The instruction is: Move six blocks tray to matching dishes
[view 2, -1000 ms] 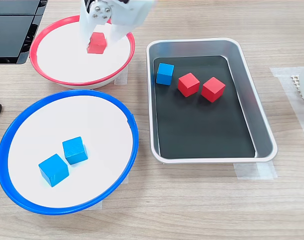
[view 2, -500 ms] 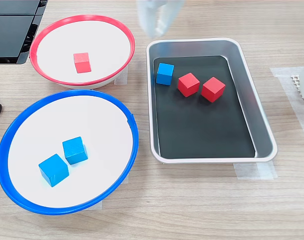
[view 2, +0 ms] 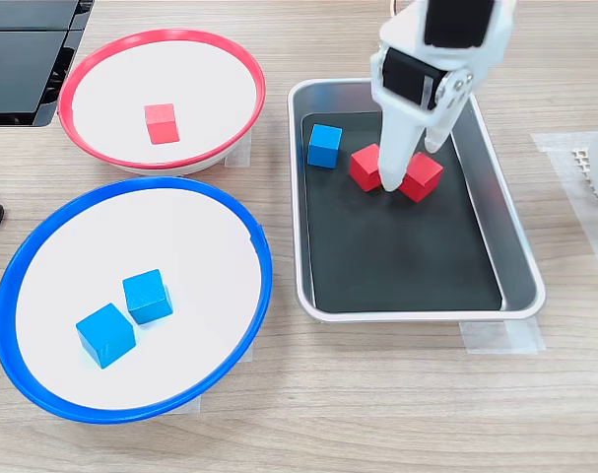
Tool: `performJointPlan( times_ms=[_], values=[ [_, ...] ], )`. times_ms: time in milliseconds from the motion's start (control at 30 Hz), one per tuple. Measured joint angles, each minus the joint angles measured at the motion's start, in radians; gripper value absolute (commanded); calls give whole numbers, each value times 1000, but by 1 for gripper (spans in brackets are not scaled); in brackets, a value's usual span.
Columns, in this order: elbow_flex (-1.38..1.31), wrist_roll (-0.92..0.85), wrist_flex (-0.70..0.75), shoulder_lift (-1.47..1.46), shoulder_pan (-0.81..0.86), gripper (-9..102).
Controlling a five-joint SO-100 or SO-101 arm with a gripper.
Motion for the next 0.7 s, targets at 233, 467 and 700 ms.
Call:
performJointPlan(
  times_ms=[233,467,700],
  values=[
    [80,-34,-57,0,-11,13],
    [64,-66,-52,0,-37,1],
    [-288,-43,255,-11,-64,1]
  ],
)
